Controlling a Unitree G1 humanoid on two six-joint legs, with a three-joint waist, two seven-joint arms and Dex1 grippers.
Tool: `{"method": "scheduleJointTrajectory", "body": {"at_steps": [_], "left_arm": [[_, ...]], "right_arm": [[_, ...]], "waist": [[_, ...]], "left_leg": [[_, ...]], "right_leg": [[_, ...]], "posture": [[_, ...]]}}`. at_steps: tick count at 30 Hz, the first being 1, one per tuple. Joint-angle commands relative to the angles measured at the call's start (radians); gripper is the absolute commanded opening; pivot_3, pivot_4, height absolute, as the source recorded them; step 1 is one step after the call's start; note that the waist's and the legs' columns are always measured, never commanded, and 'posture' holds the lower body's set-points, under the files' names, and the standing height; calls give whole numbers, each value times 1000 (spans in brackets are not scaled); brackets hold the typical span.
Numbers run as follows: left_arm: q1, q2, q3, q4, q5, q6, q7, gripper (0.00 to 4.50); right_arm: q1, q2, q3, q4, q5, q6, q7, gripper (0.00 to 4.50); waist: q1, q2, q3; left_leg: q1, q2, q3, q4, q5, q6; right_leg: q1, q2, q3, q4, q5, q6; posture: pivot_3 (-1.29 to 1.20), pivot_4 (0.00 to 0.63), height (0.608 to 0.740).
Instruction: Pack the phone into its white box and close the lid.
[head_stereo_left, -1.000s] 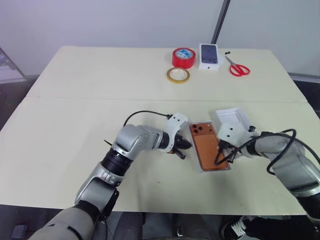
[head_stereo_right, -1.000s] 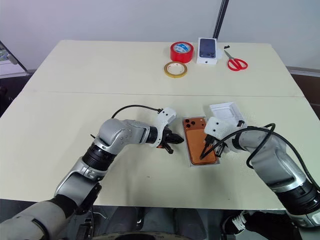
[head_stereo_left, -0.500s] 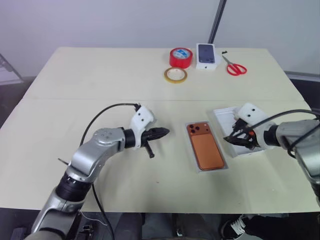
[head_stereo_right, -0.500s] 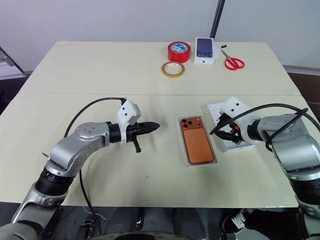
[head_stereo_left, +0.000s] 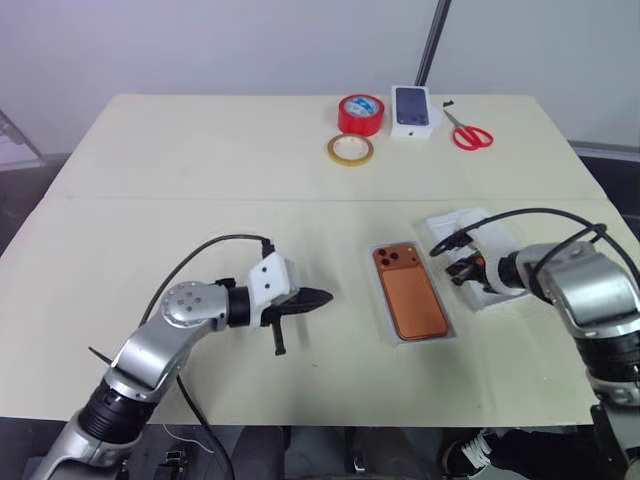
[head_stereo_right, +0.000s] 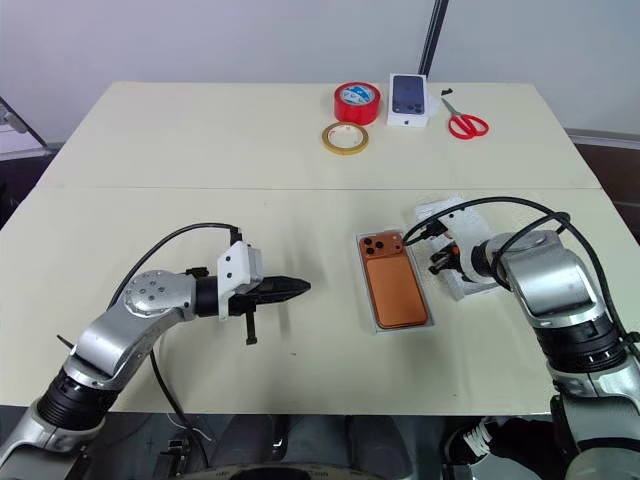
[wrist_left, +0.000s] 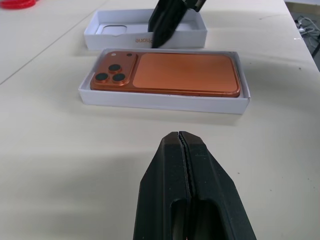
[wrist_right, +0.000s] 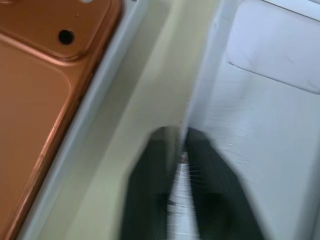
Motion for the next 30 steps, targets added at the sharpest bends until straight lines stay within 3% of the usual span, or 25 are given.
{"method": "scheduleJointTrajectory", "body": {"at_steps": [1, 6, 10, 13, 16, 17, 19, 22, 26, 29, 30], "left_arm": [[10, -8, 20, -25, 2, -23, 9, 0], [11, -24, 90, 11, -8, -25, 53, 0], [-3, -44, 174, 77, -19, -15, 104, 0], [-13, -48, 199, 108, -11, -21, 121, 0], [-33, -50, 204, 143, 6, -39, 130, 0], [-42, -54, 203, 153, 10, -44, 131, 0], [-52, -60, 200, 162, 14, -50, 132, 0], [-71, -80, 184, 156, 12, -52, 131, 0], [-82, -99, 145, 143, 21, -43, 112, 0], [-102, -125, 71, 148, 45, -45, 95, 0], [-112, -135, 54, 157, 51, -44, 91, 0]], "right_arm": [[-35, 9, -67, -43, 38, 65, -21, 62], [-138, 59, -214, -113, 154, 207, 8, 62], [-202, 160, -378, -137, 456, 262, 11, 62], [-203, 207, -428, -100, 782, 262, -128, 62], [-172, 226, -398, -19, 1214, 262, -384, 62], [-124, 148, -300, -15, 1478, 137, -548, 62], [-60, 60, -180, -24, 1752, -31, -737, 62], [58, 91, -102, -43, 1797, -158, -869, 62], [127, 143, -102, -48, 1797, -238, -994, 62], [97, 174, -140, -10, 1797, -247, -1041, 919], [81, 187, -154, 2, 1797, -246, -1056, 1396]], "waist": [[0, 0, 0], [-3, 3, 2], [-4, 3, 2], [-1, 3, 2], [1, 3, 2], [2, 3, 2], [5, 2, 3], [-6, 1, 3], [-8, 2, 3], [-5, 2, 3], [-1, 2, 3]], "left_leg": [[0, 0, 0, 0, 0, 0], [0, 0, 0, 0, 0, 0], [0, 2, 0, -1, 0, 0], [0, 2, 0, -1, 0, 1], [-1, 1, 1, 1, -1, 1], [-1, 1, 1, 2, -1, 2], [-2, 0, 0, 2, -1, 3], [-2, 1, 2, 3, -2, 4], [-1, 2, 2, 3, -2, 4], [-1, 2, 2, 3, -2, 4], [-1, 2, 2, 3, -2, 4]], "right_leg": [[0, 0, 0, 0, 0, 0], [0, 0, 0, 0, 0, 0], [-1, 2, 0, 1, 0, 0], [0, 2, -1, 0, 0, 0], [0, 0, 0, 1, 0, 0], [0, 0, 0, 1, 0, 0], [0, -1, -1, 0, 0, 0], [1, 0, 0, 0, 0, 0], [-1, 2, 1, 2, 0, 0], [0, 2, 1, 2, 0, 0], [0, 2, 1, 2, 0, 0]], "posture": [[0, 150, 740], [0, 150, 740], [0, 150, 740], [0, 150, 740], [0, 150, 740], [0, 150, 740], [0, 150, 740], [0, 150, 740], [0, 150, 740], [0, 150, 740], [0, 150, 740]]}}
